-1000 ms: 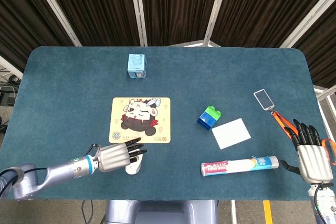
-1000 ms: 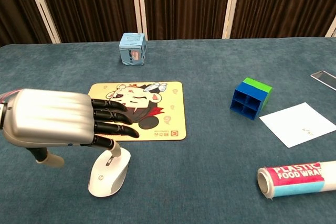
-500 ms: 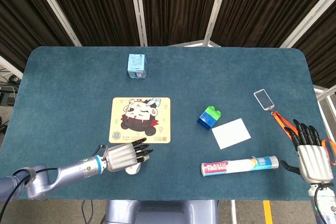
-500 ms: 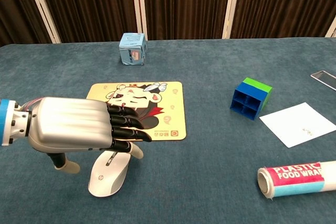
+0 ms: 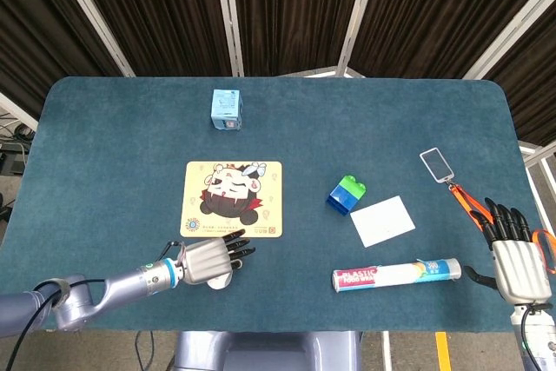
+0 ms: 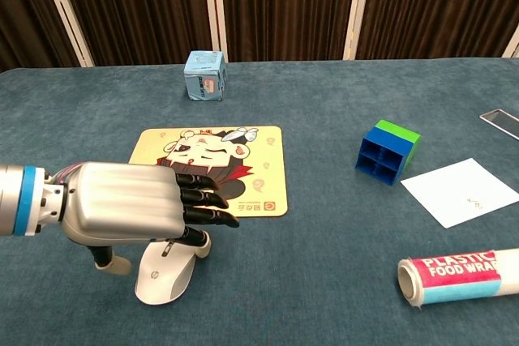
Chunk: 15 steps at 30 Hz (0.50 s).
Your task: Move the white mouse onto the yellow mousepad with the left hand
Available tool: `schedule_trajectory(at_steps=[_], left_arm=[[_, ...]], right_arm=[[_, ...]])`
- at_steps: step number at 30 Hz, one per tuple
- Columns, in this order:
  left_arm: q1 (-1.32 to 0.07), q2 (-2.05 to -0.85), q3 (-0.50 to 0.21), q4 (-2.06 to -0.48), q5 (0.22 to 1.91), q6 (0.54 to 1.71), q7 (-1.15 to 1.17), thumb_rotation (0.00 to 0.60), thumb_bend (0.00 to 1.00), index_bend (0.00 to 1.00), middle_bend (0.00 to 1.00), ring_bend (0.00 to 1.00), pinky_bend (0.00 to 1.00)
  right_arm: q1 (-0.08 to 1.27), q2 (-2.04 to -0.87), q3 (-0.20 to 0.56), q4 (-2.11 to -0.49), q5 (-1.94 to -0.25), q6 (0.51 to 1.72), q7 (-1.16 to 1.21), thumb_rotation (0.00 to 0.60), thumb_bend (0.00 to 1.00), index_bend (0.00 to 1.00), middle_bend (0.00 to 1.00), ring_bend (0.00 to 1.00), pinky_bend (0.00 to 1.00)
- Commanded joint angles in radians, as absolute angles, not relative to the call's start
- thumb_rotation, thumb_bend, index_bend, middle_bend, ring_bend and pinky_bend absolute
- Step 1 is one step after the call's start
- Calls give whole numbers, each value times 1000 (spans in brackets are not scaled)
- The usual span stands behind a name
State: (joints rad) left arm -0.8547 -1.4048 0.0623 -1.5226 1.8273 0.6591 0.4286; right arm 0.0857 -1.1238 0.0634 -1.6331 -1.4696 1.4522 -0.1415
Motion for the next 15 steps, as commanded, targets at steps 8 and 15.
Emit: schedule_trajectory(at_steps=[8, 15], left_arm=[[-860, -1438, 64, -1502, 1799, 674, 438, 600, 307, 467, 0, 0, 0], [-863, -1438, 62, -1489, 1805, 723, 433, 600, 321, 500, 3, 0, 0]], right_arm=[[86, -1122, 63, -1634, -1469, 1451, -138, 600, 92, 137, 0, 0, 0], [86, -1122, 63, -1634, -1469, 1451, -137, 600, 91, 137, 0, 0, 0]])
